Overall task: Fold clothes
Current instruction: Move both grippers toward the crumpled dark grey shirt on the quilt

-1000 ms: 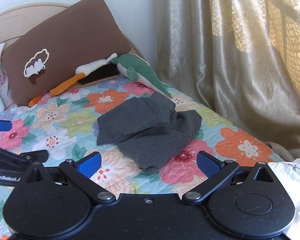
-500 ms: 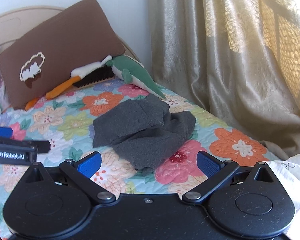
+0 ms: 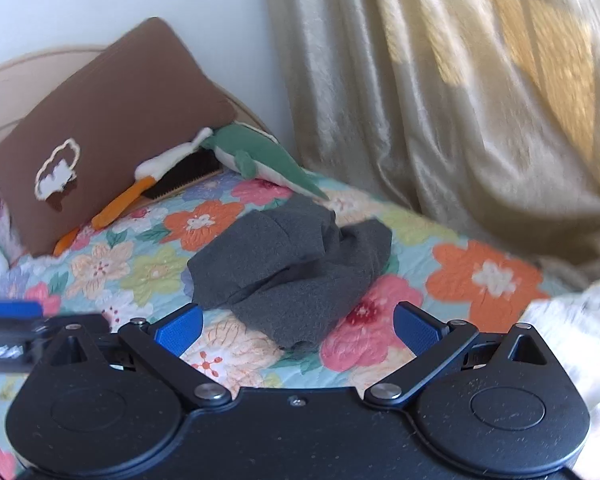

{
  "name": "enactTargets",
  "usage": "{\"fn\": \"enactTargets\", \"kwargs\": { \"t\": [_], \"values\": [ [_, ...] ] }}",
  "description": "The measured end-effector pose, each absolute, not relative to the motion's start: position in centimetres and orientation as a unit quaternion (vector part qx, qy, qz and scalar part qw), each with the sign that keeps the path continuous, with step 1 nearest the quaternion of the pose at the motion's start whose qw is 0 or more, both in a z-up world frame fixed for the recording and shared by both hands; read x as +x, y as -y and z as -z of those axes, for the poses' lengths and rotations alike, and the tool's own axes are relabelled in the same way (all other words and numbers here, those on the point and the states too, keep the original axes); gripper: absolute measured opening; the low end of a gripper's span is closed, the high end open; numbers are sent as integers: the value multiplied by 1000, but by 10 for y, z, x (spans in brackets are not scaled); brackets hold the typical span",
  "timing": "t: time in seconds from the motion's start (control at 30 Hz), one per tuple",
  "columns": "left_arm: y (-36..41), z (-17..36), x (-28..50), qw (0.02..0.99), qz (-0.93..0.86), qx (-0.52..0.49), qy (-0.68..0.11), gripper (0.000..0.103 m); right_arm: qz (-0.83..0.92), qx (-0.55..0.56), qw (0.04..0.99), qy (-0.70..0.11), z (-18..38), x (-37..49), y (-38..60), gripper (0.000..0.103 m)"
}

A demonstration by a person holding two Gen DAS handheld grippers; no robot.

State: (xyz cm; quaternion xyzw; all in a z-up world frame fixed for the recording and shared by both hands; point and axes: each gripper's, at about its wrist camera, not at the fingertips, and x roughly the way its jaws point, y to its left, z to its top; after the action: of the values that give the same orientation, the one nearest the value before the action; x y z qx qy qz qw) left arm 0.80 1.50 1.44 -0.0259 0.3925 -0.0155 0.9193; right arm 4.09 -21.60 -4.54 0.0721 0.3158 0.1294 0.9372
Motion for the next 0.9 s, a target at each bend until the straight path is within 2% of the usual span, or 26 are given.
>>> {"fn": "enactTargets", "kwargs": {
  "t": [0.17, 0.33, 0.57, 0.9],
  "values": [
    [-23, -38, 15, 893, 28, -1, -450, 103, -111, 138, 927, -331, 54, 56, 229, 103],
    [-36, -57, 16, 868, 15, -1, -496, 103, -120, 140, 923, -337, 55, 59, 236, 103],
    [-12, -47, 33, 885, 28, 25, -464, 103, -117, 143, 919, -349, 61, 76, 246, 103],
    [29, -16, 71, 907, 58, 44, -415, 103, -110, 206, 899, -372, 72, 95, 252, 103]
  ]
}}
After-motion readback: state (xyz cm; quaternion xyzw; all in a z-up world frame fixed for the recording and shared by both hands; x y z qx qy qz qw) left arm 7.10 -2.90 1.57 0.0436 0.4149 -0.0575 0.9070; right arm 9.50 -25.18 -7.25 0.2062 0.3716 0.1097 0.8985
